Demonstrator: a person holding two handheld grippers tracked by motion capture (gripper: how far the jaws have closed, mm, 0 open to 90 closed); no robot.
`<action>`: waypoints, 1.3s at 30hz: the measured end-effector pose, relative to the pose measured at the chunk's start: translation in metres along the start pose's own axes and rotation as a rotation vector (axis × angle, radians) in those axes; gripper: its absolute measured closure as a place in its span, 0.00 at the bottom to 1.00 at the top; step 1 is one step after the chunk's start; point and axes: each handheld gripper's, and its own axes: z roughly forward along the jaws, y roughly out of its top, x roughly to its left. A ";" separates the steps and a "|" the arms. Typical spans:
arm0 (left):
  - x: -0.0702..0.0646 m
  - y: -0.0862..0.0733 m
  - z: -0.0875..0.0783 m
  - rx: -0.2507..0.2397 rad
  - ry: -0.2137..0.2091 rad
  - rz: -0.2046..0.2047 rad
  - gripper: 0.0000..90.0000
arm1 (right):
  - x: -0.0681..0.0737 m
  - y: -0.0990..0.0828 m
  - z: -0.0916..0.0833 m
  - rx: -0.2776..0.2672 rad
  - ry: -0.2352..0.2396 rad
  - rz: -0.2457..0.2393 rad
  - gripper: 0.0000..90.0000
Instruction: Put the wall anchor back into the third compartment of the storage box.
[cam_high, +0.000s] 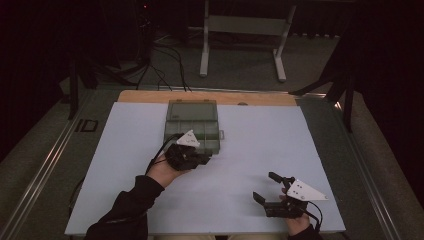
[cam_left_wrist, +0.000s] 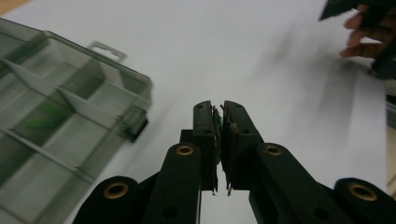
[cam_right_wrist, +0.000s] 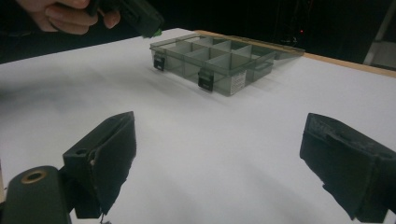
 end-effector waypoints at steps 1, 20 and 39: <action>0.003 0.001 -0.001 -0.002 0.010 -0.007 0.93 | 0.000 0.000 0.000 -0.001 0.000 0.001 0.12; 0.045 0.026 0.000 -0.051 0.172 -0.109 0.93 | 0.000 -0.001 0.001 0.005 0.004 0.002 0.12; 0.076 0.031 0.014 -0.152 0.308 -0.267 0.92 | 0.000 -0.002 0.001 0.007 0.007 0.005 0.12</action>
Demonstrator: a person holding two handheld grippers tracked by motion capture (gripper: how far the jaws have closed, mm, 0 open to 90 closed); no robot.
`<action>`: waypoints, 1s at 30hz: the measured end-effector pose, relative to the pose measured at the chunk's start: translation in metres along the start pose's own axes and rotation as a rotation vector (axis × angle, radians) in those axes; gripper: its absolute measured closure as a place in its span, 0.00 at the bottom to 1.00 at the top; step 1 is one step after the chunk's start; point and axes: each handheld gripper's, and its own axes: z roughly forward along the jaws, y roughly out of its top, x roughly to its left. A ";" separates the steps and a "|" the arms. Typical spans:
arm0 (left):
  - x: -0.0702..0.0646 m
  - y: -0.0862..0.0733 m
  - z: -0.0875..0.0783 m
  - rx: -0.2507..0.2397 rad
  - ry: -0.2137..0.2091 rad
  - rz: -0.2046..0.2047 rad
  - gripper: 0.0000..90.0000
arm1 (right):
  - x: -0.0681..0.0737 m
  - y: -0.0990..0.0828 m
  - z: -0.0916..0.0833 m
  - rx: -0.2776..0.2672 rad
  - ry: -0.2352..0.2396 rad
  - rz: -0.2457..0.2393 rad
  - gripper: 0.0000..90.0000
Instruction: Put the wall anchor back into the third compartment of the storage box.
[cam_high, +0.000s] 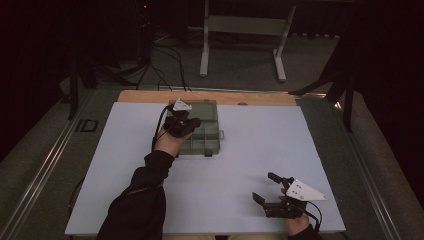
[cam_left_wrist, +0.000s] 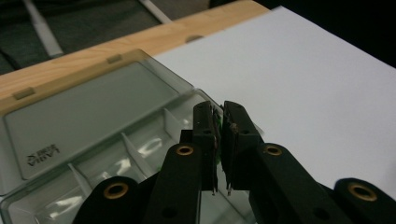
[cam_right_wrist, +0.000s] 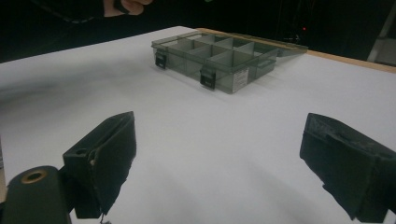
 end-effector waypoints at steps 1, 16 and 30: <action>0.002 -0.001 0.004 -0.005 0.022 -0.024 0.92 | 0.000 0.000 0.000 0.000 0.000 0.000 0.12; 0.009 -0.014 0.035 -0.002 0.102 -0.135 0.92 | 0.000 -0.001 0.000 -0.001 0.004 0.005 0.12; 0.011 -0.023 0.058 0.075 0.122 -0.182 0.92 | -0.001 -0.001 0.000 0.005 0.009 0.011 0.12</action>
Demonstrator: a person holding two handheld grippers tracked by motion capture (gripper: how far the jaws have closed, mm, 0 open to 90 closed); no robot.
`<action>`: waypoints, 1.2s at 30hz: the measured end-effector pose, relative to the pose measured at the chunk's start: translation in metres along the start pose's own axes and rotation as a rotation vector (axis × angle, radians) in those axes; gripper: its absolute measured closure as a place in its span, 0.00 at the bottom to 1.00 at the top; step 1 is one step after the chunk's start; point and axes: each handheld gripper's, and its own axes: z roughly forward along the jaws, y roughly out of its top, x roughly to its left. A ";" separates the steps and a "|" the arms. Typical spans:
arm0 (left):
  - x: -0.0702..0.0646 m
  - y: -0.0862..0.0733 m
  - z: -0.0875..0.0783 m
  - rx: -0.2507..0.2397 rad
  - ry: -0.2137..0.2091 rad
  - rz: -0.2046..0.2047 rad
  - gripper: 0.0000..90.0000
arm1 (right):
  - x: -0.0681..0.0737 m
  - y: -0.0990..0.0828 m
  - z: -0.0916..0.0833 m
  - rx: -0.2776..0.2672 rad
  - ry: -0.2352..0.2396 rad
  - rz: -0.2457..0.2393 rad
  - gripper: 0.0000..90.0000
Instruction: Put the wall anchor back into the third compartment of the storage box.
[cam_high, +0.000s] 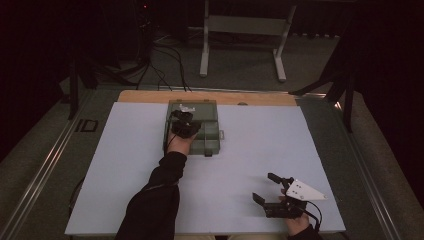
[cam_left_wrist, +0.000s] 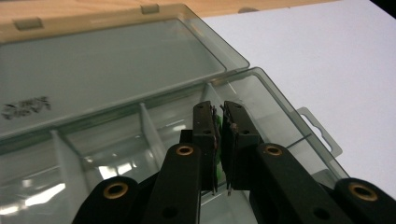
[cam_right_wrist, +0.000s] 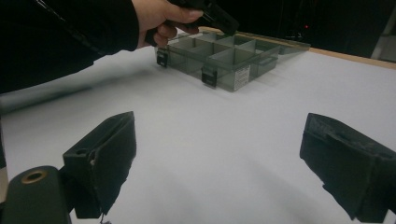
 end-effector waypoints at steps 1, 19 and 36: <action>0.000 0.000 0.000 0.000 0.000 0.000 0.92 | 0.000 0.000 0.000 0.000 0.000 0.000 0.12; -0.001 0.006 -0.017 -0.027 0.002 -0.002 0.56 | 0.000 0.001 -0.001 -0.001 0.001 -0.005 0.12; -0.005 0.007 -0.057 0.003 -0.091 0.056 0.05 | -0.003 0.000 -0.002 -0.002 -0.009 0.002 0.12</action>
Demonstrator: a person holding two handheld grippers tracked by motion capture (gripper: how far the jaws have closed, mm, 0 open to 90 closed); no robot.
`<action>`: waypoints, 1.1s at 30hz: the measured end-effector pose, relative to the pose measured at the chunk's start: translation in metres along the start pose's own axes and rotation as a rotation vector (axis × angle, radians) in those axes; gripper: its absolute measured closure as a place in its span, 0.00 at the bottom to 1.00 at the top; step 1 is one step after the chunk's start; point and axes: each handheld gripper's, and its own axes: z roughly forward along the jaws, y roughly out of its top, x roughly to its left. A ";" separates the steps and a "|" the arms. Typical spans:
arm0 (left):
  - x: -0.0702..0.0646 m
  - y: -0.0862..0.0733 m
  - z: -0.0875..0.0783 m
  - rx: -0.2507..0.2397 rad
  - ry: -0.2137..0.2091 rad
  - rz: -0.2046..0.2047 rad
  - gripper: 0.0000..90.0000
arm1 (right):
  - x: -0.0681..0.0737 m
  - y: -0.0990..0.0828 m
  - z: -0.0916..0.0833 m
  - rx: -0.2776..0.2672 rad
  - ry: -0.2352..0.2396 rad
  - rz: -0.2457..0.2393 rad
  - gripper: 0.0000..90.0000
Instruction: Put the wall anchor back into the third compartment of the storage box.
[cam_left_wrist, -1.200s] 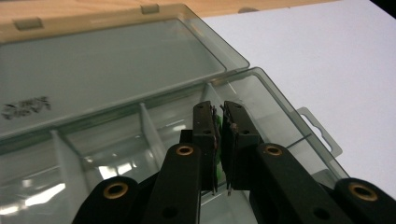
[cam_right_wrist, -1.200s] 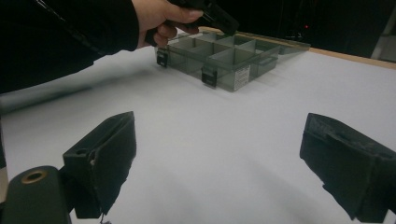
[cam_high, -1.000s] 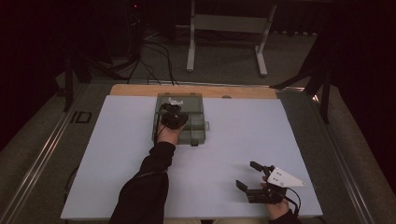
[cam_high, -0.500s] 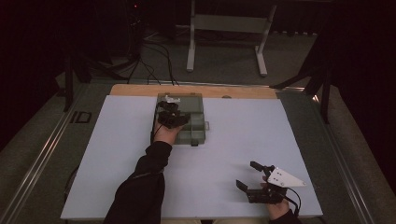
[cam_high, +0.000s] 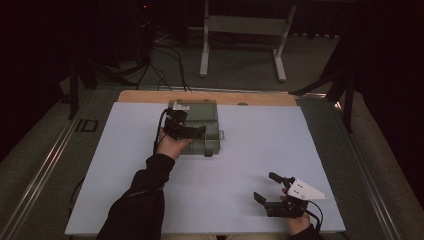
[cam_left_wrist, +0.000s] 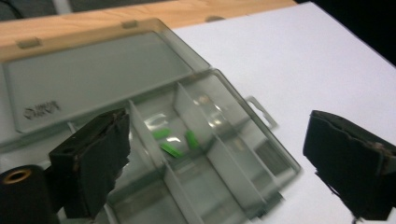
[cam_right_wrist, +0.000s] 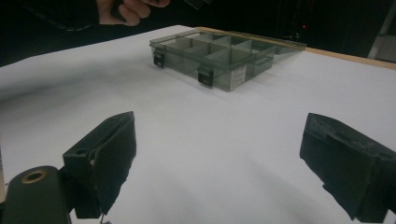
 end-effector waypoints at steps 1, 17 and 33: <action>0.000 -0.001 -0.003 -0.003 -0.012 0.006 0.02 | 0.000 0.000 0.000 0.001 -0.001 0.000 0.12; -0.008 -0.032 -0.038 -0.043 -0.165 0.119 0.00 | 0.000 0.001 0.002 -0.002 0.006 -0.006 0.12; -0.017 -0.068 -0.077 -0.148 -0.293 0.194 0.00 | 0.004 0.004 0.002 -0.001 0.001 -0.019 0.12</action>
